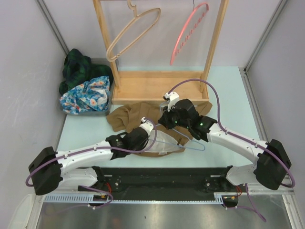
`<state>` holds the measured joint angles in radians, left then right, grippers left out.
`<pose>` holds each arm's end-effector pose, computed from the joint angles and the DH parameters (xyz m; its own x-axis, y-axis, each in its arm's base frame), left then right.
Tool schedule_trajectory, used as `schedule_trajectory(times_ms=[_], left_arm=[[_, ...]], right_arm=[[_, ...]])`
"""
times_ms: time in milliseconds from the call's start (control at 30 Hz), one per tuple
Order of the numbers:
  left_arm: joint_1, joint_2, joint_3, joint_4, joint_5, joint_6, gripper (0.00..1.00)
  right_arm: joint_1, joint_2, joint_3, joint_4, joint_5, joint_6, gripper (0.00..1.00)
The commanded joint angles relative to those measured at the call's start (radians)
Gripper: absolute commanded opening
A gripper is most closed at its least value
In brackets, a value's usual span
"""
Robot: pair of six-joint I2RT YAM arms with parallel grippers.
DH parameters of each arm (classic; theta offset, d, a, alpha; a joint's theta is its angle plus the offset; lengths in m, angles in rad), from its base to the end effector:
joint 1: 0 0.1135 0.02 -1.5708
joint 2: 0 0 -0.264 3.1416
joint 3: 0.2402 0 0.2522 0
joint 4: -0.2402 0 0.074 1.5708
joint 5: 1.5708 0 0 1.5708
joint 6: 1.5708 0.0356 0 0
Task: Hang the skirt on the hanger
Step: Locate the hanging ribbon on the skirt
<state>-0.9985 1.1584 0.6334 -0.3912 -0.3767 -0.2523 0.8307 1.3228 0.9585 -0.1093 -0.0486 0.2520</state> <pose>0.1309 -0.1791 0.1995 -0.5809 0.4731 -0.6624 0.5323 0.8364 0.1306 0.2030 0.2249 0.2882 -0.4890 -0.1661 -0.8563 -0.6658 0.7054 0.2434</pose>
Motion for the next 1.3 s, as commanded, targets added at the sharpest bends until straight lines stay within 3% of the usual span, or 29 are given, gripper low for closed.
schedule_trajectory(times_ms=[0, 200, 500, 567, 700, 833, 933, 1000, 1067, 1200, 1267], left_arm=[[0.009, 0.03, 0.026, 0.009, 0.048, 0.035, 0.32], [0.009, 0.059, 0.025, 0.031, 0.09, 0.035, 0.32], [0.017, 0.121, 0.055, 0.017, 0.027, 0.028, 0.32], [0.018, 0.135, 0.066, 0.015, 0.006, 0.024, 0.37], [0.021, 0.139, 0.077, 0.018, -0.025, 0.016, 0.38], [0.024, 0.152, 0.081, 0.018, -0.007, 0.013, 0.26], [0.024, 0.152, 0.08, 0.015, 0.004, 0.011, 0.06], [0.024, 0.149, 0.075, 0.011, 0.01, 0.01, 0.04], [0.024, 0.142, 0.069, 0.008, 0.012, 0.008, 0.07], [0.026, 0.124, 0.063, -0.015, 0.002, -0.005, 0.27], [0.026, 0.129, 0.066, -0.026, 0.004, -0.008, 0.32]], right_arm=[[-0.012, 0.006, 0.052, 0.02, -0.019, 0.02, 0.0], [-0.016, 0.009, 0.051, 0.02, -0.02, 0.026, 0.0], [-0.016, 0.009, 0.048, 0.03, -0.022, 0.029, 0.0], [-0.016, 0.01, 0.045, 0.03, -0.023, 0.029, 0.0], [-0.016, 0.007, 0.045, 0.031, -0.023, 0.027, 0.0], [-0.016, 0.004, 0.043, 0.033, -0.017, 0.029, 0.0], [-0.016, 0.0, 0.042, 0.031, -0.013, 0.027, 0.0], [-0.016, -0.002, 0.042, 0.031, -0.01, 0.026, 0.0], [-0.016, -0.004, 0.043, 0.031, -0.01, 0.024, 0.0], [-0.016, -0.004, 0.04, 0.034, -0.008, 0.027, 0.0], [-0.016, -0.004, 0.037, 0.037, -0.008, 0.029, 0.0]])
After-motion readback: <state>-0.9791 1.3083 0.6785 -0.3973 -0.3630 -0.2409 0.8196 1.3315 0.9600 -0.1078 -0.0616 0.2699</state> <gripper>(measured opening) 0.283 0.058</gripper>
